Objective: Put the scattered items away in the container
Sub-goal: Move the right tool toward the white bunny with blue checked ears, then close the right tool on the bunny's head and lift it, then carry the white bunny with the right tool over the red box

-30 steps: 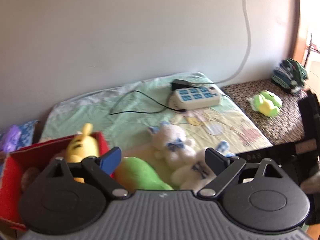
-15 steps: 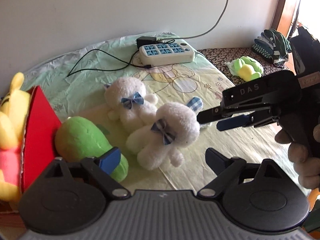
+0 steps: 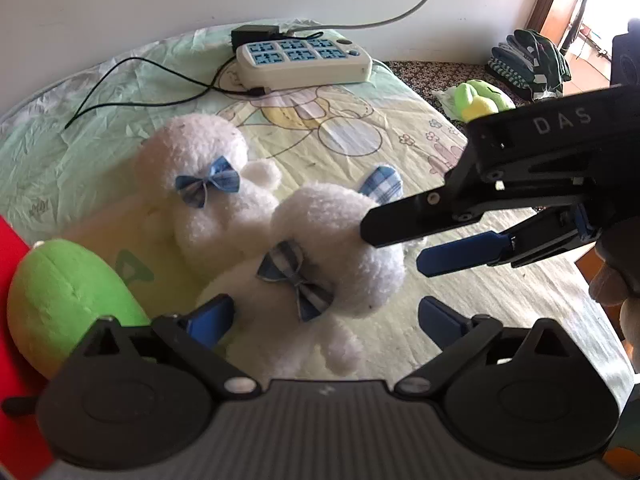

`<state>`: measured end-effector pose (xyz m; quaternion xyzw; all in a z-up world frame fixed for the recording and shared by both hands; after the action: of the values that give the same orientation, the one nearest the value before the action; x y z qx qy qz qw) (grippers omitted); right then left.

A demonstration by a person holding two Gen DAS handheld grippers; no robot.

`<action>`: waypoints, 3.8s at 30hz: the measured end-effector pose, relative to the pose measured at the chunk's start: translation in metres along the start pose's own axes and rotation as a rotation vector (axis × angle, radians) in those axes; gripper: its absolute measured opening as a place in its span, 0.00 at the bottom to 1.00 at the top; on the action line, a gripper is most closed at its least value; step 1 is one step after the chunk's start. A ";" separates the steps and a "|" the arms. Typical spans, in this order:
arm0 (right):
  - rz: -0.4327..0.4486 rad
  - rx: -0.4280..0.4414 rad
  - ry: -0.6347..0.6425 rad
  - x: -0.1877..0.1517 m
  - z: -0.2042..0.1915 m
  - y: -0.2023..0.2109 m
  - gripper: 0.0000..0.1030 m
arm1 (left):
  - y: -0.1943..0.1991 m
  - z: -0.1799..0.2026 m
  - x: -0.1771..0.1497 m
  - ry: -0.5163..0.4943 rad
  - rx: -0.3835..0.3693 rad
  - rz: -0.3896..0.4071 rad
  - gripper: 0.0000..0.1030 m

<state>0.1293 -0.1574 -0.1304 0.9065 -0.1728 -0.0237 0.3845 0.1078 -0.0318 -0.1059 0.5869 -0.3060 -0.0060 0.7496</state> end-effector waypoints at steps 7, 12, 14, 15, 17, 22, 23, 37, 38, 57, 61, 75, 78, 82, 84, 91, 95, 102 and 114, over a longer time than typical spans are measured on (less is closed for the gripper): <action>0.011 0.021 -0.007 0.020 0.000 -0.001 0.62 | 0.000 0.025 0.001 -0.013 -0.032 -0.004 0.98; 0.032 0.014 0.070 0.042 -0.016 0.003 0.63 | 0.002 0.045 0.000 -0.003 -0.089 -0.003 0.97; 0.034 -0.011 0.098 0.046 -0.019 0.003 0.63 | 0.002 0.050 -0.003 -0.019 -0.085 -0.006 0.98; 0.038 -0.011 0.098 0.047 -0.018 0.004 0.63 | 0.004 0.051 -0.004 -0.028 -0.090 -0.007 0.98; 0.046 0.005 0.096 0.046 -0.017 0.008 0.63 | 0.011 0.049 -0.007 -0.024 -0.112 -0.009 0.98; 0.076 -0.038 0.125 0.036 -0.008 0.022 0.63 | 0.039 0.029 -0.011 0.005 -0.098 0.044 0.97; 0.079 -0.044 0.127 0.033 -0.005 0.024 0.63 | 0.042 0.024 -0.012 0.018 -0.090 0.053 0.98; 0.013 0.017 0.014 0.018 0.005 -0.005 0.64 | -0.007 0.014 0.009 -0.054 -0.053 -0.009 0.89; 0.017 0.028 0.004 0.018 0.006 -0.007 0.64 | -0.007 0.014 0.009 -0.054 -0.049 -0.006 0.88; 0.101 0.026 0.105 0.022 -0.016 0.017 0.60 | 0.027 0.033 0.021 -0.012 -0.076 0.089 0.62; 0.154 0.001 0.177 0.021 -0.034 0.041 0.60 | 0.048 0.044 0.027 -0.024 -0.082 0.136 0.60; 0.236 0.080 0.394 0.000 -0.122 0.077 0.60 | 0.152 0.020 0.028 0.041 -0.015 0.363 0.58; 0.251 0.109 0.440 -0.009 -0.148 0.074 0.59 | 0.172 0.006 0.022 0.062 0.010 0.406 0.58; 0.258 0.141 0.487 -0.023 -0.183 0.068 0.59 | 0.200 -0.020 0.013 0.091 0.021 0.458 0.58; 0.270 0.150 0.515 -0.032 -0.202 0.065 0.59 | 0.215 -0.034 0.007 0.096 0.028 0.481 0.58; 0.302 0.143 0.591 -0.071 -0.272 0.028 0.59 | 0.250 -0.102 -0.022 0.094 0.073 0.505 0.58; 0.313 0.127 0.642 -0.095 -0.311 -0.013 0.59 | 0.260 -0.147 -0.044 0.087 0.123 0.487 0.58; 0.360 0.079 0.736 -0.132 -0.357 -0.088 0.59 | 0.255 -0.223 -0.076 0.095 0.171 0.400 0.59; 0.354 -0.092 0.732 -0.148 -0.358 -0.173 0.58 | 0.194 -0.269 -0.100 0.039 0.154 0.174 0.60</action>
<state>0.1041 0.2502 -0.0143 0.7932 -0.1767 0.3591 0.4589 0.0841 0.3008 -0.0125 0.6138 -0.3409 0.0941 0.7059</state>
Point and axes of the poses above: each gripper's, at about its wrist camera, not at the fingertips, and y roughly against the way its jaws point, z to its right, x to its top, the point moved 7 cm from there along -y, roughly the way its jaws point, and after that the axes turned 8 degrees about -z, right-handed, at the moved point
